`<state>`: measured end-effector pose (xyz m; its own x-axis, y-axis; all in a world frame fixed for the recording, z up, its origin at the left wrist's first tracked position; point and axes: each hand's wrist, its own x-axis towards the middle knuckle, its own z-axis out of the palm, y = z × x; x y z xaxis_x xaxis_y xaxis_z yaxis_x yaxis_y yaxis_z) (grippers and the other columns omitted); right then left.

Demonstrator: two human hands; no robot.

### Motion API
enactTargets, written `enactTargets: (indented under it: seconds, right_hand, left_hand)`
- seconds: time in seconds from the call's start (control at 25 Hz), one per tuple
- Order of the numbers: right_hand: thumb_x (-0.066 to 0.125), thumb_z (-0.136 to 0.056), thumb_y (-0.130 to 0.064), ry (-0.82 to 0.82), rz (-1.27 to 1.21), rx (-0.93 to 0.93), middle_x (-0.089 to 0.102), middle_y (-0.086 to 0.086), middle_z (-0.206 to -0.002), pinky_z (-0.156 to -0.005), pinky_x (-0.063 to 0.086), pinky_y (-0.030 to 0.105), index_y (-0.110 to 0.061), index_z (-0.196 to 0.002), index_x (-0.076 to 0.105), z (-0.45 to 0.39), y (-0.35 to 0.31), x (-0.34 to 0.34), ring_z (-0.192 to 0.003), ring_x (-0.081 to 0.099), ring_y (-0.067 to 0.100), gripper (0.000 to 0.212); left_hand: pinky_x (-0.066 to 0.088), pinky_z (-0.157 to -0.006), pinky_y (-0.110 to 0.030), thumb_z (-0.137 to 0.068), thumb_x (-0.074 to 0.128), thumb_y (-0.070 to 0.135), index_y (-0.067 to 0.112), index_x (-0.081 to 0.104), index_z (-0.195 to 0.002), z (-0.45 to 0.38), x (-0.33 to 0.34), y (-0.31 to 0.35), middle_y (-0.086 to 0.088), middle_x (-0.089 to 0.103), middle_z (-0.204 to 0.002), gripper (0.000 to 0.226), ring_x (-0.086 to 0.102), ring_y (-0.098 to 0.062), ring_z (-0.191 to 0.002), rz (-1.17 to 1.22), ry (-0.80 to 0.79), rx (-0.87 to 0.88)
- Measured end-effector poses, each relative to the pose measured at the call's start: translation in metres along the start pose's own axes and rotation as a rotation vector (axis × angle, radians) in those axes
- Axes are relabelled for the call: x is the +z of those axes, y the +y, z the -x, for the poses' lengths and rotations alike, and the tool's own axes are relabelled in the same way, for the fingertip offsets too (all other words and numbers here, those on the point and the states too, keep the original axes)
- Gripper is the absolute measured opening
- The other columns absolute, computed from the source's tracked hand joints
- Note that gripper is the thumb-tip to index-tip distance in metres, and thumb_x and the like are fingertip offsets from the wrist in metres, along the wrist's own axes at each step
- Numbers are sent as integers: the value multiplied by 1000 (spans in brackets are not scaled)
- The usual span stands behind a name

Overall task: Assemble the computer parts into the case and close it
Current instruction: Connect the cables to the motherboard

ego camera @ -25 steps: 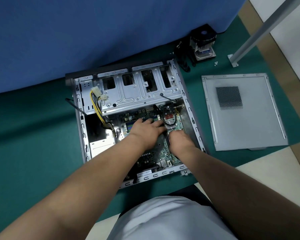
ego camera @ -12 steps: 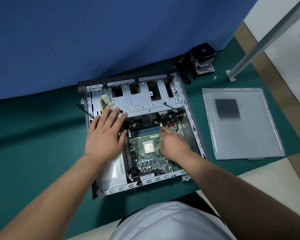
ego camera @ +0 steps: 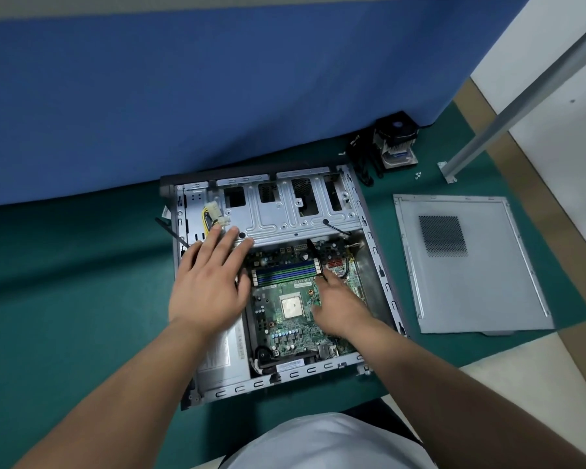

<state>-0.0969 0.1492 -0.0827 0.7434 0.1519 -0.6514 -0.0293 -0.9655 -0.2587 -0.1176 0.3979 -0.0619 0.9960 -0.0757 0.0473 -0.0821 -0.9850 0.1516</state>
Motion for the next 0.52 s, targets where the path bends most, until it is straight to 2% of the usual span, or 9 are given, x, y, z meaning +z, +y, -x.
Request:
enactTargets:
  seconds: [0.12,0.2,0.24,0.32,0.4,0.52]
  right_hand:
    - [55,-102,-24,-19,-10,-23,-17,-7,-169,-126,24,42,-21,-163,15,7,4,-4,-157,-2,19,73]
    - [56,-101,-26,49,-3,-56,-12,-5,-170,-125,26,41,-20,-161,25,14,4,-9,-158,6,19,67]
    - [56,-101,-27,88,-19,-83,-5,-5,-171,-121,34,39,-20,-158,33,17,2,-14,-155,20,20,62]
    - [55,-101,-30,167,-44,-147,17,-6,-168,-110,45,35,-21,-149,48,27,-2,-25,-136,49,17,49]
    - [55,-102,-33,262,-12,-214,37,-9,-156,-110,39,37,-23,-139,57,33,-6,-37,-118,56,10,39]
    - [56,-101,-33,324,-35,-304,46,-11,-140,-105,43,31,-23,-131,63,38,-8,-55,-116,54,8,32]
  left_hand:
    - [18,-125,-46,-96,36,44,36,39,-154,2,0,2,4,33,-166,59,11,-20,-158,11,5,-9]
    - [21,-124,-49,-97,39,44,35,39,-154,4,-2,5,5,27,-168,57,6,-26,-159,56,2,-51]
    - [23,-123,-51,-100,41,44,34,37,-154,3,-2,5,5,22,-170,55,4,-28,-158,88,0,-87]
    - [27,-123,-52,-103,47,37,28,37,-154,1,-5,4,4,18,-170,53,8,-31,-155,204,41,-180]
    - [32,-119,-52,-102,55,23,18,45,-149,-4,-10,5,-4,28,-164,49,20,-33,-147,381,165,-298]
    - [29,-115,-50,-97,62,12,7,50,-142,-12,-18,10,-18,37,-153,47,30,-39,-137,573,372,-584]
